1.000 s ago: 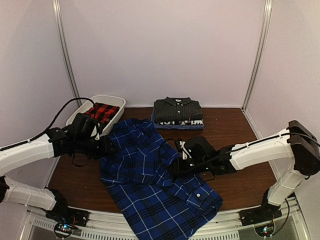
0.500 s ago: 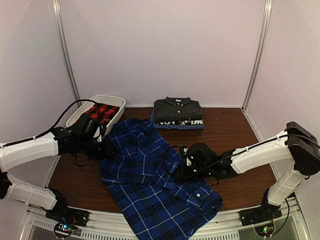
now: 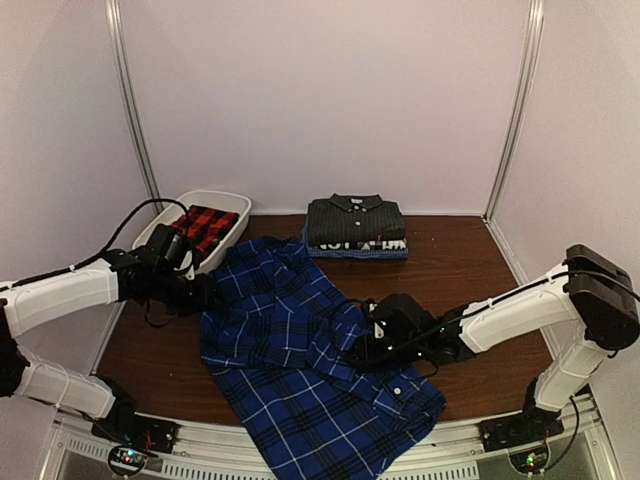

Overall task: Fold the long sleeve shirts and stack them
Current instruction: Pick up the sleeve from the 1/3-folded shirt.

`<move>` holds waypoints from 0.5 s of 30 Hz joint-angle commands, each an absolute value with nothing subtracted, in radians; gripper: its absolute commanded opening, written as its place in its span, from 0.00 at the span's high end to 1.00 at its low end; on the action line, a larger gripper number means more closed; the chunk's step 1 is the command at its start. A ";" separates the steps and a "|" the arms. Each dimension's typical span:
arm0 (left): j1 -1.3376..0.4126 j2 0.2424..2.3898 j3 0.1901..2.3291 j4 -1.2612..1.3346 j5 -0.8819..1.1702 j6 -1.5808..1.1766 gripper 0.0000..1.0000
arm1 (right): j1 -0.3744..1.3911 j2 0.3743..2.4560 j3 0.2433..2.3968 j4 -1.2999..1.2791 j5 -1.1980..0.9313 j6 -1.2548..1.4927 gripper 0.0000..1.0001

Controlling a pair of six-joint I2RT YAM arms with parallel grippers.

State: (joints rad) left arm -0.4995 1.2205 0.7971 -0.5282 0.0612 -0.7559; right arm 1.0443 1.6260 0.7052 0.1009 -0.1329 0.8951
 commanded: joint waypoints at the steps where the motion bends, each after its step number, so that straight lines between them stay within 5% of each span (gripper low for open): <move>1: -0.486 1.264 0.855 -0.533 0.066 -0.693 0.50 | 1.051 1.631 0.801 0.048 -0.093 0.861 0.63; 15: -0.485 1.490 0.971 -0.553 -0.052 -0.654 0.57 | 1.066 1.603 0.944 -0.076 -0.055 0.800 0.98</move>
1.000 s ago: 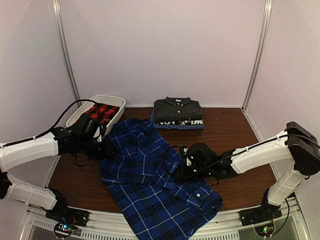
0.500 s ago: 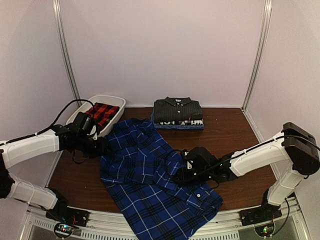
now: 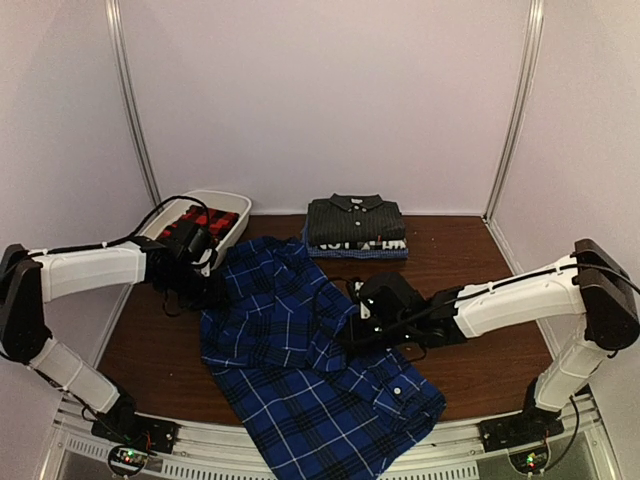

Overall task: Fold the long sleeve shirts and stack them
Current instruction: Pick up the sleeve from the 1/3-folded shirt.

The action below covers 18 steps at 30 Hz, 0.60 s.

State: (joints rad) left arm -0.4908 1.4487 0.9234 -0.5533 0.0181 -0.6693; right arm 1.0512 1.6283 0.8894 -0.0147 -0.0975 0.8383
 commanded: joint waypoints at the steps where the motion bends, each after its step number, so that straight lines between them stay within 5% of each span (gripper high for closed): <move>1: -0.485 1.502 0.979 -0.554 -0.062 -0.656 0.59 | 1.071 1.600 0.957 -0.089 -0.049 0.792 0.99; 11: -0.447 1.487 0.975 -0.595 -0.149 -0.681 1.00 | 1.106 1.543 1.102 -0.202 0.023 0.691 1.00; 18: -0.347 1.381 0.954 -0.634 -0.154 -0.658 1.00 | 1.106 1.504 1.259 -0.329 0.118 0.571 1.00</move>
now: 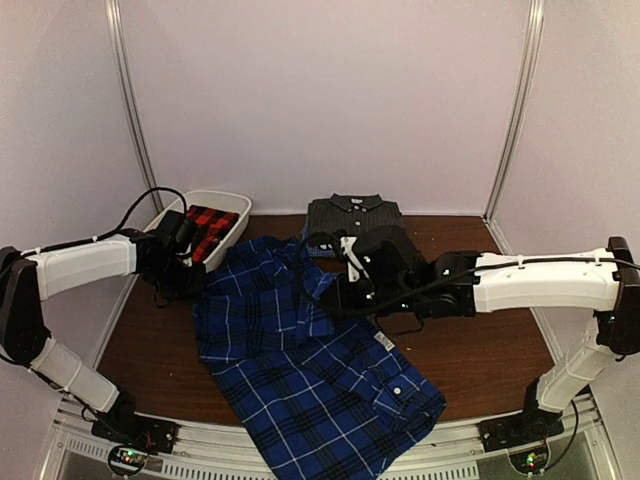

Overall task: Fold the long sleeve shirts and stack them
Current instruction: Pick up the sleeve from the 1/3-folded shirt.

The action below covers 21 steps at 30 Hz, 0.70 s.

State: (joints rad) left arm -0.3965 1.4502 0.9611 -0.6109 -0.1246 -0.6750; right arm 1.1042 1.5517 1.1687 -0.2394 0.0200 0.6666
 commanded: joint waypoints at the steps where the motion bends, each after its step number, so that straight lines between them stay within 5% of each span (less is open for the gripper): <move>1: -0.332 1.371 0.953 -0.636 -0.151 -0.653 1.00 | 1.105 1.502 1.283 -0.346 0.140 0.548 1.00; 11: -0.209 1.329 0.917 -0.629 -0.099 -0.599 0.98 | 1.097 1.615 1.522 -0.393 0.024 0.396 1.00; 17: -0.206 1.236 0.930 -0.661 -0.039 -0.576 0.61 | 1.100 1.743 1.660 -0.376 -0.157 0.367 1.00; 21: -0.206 1.104 0.939 -0.665 0.119 -0.547 0.55 | 1.101 1.824 1.745 -0.356 -0.246 0.351 1.00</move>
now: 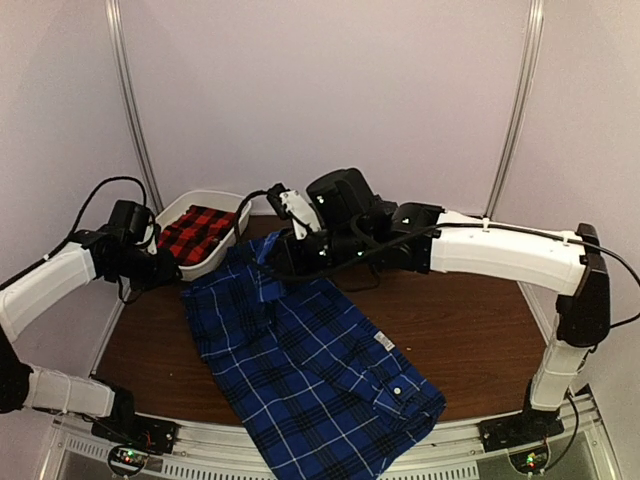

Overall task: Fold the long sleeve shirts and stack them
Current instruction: Pick up the sleeve from the 1/3-folded shirt, then pass from the right arm to the left

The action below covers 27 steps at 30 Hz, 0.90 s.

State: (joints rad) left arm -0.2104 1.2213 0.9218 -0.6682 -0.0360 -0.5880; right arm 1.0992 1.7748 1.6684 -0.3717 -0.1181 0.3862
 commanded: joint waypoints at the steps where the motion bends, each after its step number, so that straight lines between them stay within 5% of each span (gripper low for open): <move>1: -0.206 1.068 0.938 -0.661 0.168 -0.542 0.54 | 1.103 1.840 1.762 -0.348 -0.265 0.354 1.00; 7: -0.259 0.871 0.861 -0.483 0.484 -0.606 0.43 | 1.104 1.926 1.845 -0.237 -0.421 0.406 1.00; 12: -0.362 0.824 0.822 -0.402 0.514 -0.644 0.34 | 1.117 2.009 1.938 -0.191 -0.483 0.455 1.00; 27: -0.393 0.705 0.745 -0.359 0.605 -0.699 0.28 | 1.122 2.105 1.987 -0.091 -0.435 0.590 1.00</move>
